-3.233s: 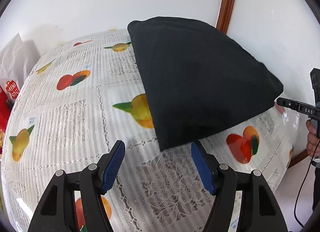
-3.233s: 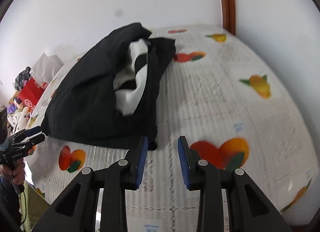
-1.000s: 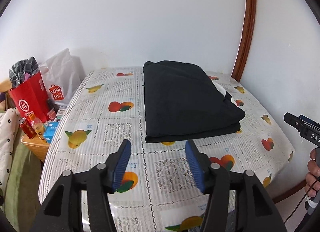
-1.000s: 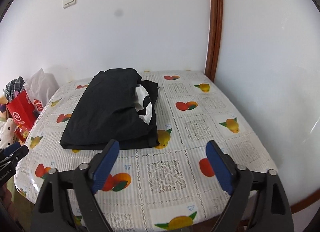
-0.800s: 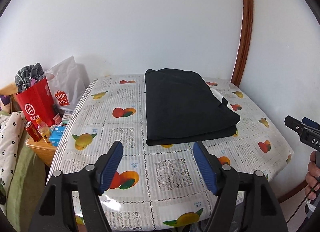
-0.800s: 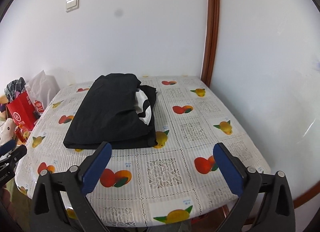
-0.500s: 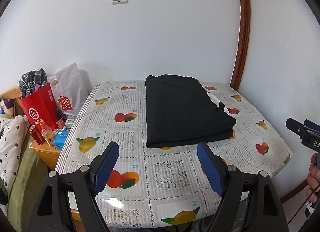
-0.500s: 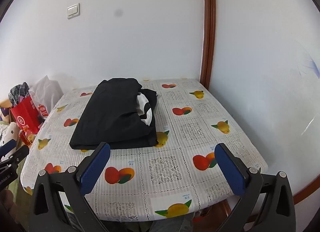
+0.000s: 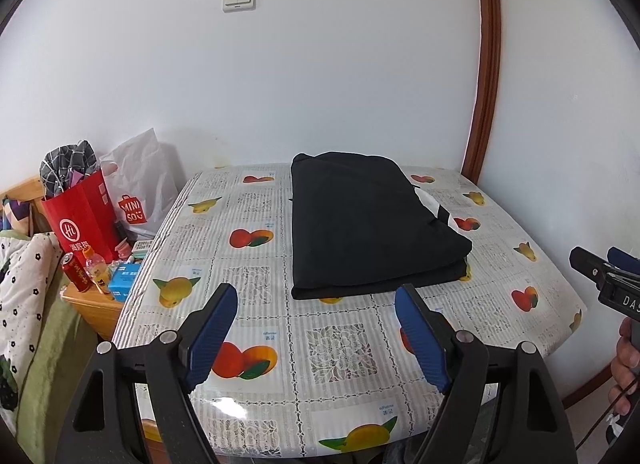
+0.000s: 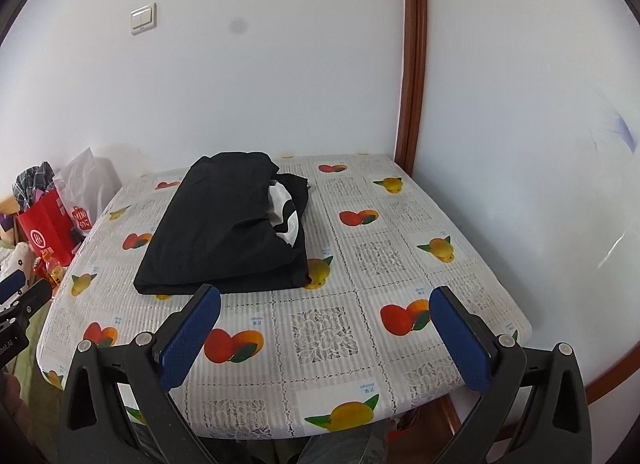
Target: Fold large clothes
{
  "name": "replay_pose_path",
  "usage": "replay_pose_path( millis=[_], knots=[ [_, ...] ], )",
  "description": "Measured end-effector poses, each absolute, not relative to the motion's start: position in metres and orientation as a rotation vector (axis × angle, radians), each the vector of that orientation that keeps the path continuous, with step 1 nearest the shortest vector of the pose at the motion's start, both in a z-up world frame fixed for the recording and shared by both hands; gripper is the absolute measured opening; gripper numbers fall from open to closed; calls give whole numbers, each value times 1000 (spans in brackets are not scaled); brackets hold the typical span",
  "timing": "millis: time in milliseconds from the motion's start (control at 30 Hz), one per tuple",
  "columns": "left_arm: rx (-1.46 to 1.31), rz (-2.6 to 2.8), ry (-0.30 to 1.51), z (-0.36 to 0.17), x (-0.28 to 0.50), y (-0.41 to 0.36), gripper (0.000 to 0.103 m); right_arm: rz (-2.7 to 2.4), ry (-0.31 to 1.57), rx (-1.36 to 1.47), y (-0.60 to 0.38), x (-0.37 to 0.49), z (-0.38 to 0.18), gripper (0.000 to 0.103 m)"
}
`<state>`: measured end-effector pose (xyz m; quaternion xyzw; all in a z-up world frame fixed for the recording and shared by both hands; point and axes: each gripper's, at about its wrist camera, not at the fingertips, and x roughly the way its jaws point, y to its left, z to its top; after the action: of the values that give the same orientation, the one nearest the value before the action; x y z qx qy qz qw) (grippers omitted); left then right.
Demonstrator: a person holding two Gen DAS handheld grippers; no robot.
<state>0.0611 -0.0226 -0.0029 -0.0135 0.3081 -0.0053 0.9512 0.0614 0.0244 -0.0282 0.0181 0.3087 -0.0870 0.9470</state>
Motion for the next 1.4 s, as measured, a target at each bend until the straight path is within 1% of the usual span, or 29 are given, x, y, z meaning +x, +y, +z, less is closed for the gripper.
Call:
replay_pose_path(
  millis=[1400],
  knots=[
    [-48,7,631,0,56,-6,80,-159,644,47,35,63,-35,102]
  ],
)
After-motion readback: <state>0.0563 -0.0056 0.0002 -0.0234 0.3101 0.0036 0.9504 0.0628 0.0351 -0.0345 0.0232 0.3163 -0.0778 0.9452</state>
